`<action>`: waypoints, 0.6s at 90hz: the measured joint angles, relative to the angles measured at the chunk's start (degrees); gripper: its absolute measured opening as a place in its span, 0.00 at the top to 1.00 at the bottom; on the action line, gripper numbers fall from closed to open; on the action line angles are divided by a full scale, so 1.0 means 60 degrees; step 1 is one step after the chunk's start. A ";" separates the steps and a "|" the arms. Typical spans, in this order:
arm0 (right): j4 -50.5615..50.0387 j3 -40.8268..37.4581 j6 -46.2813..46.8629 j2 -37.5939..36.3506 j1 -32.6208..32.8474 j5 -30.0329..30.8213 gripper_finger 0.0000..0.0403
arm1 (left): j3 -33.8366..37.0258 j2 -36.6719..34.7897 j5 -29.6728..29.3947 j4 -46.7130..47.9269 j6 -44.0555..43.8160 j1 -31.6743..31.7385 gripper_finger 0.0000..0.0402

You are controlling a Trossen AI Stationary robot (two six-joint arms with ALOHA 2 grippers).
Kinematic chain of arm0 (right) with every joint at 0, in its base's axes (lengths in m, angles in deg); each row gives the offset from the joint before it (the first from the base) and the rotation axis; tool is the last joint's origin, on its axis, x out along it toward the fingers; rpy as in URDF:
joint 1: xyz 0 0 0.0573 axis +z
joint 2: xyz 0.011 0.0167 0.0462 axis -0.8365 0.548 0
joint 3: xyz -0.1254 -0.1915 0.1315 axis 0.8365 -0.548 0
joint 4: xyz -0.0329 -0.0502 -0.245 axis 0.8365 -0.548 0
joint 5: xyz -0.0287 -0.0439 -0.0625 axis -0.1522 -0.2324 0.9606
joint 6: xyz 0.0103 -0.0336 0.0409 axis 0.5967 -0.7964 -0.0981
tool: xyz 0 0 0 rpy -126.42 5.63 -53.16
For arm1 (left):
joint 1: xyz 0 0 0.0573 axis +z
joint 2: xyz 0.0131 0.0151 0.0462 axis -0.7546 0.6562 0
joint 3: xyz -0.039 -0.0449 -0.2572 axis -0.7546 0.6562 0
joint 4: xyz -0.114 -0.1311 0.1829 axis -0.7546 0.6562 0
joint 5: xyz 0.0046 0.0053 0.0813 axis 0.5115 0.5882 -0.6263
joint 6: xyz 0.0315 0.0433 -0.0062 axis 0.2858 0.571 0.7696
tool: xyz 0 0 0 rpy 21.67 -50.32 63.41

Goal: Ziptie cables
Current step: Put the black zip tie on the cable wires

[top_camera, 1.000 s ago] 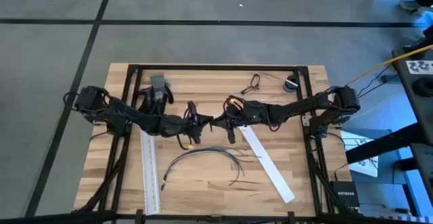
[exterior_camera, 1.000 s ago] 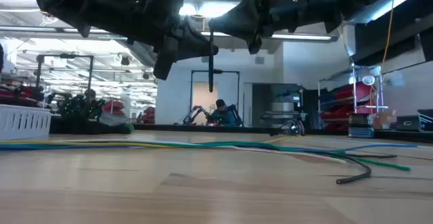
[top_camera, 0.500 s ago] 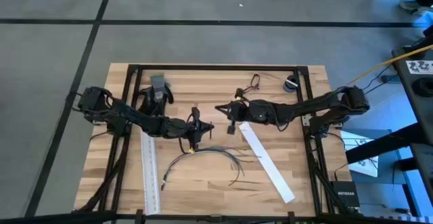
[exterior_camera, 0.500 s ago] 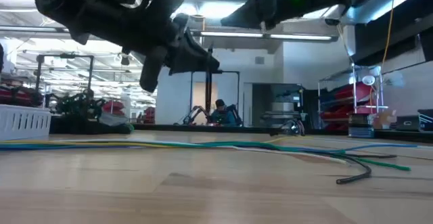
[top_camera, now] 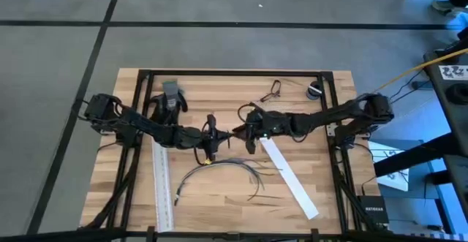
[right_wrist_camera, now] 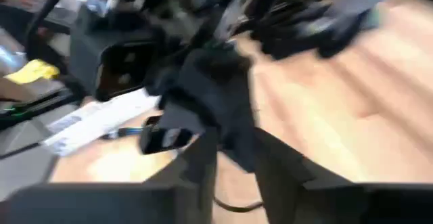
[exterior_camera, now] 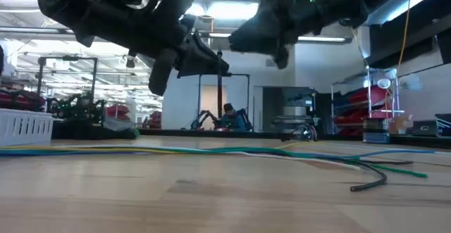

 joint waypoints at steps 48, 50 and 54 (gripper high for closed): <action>0.1506 0.0007 -0.0075 0.0883 -0.0007 -0.0108 0.68 | -0.0007 -0.0007 0.0006 -0.0098 0.0004 -0.0004 1.00; 0.1538 0.0007 -0.0105 0.0883 -0.0007 -0.0107 0.69 | -0.0007 -0.0011 0.0009 -0.0112 0.0004 0.0000 1.00; 0.1611 0.0012 -0.0246 0.0883 -0.0007 -0.0105 0.71 | -0.0007 -0.0011 0.0006 -0.0111 0.0004 0.0000 1.00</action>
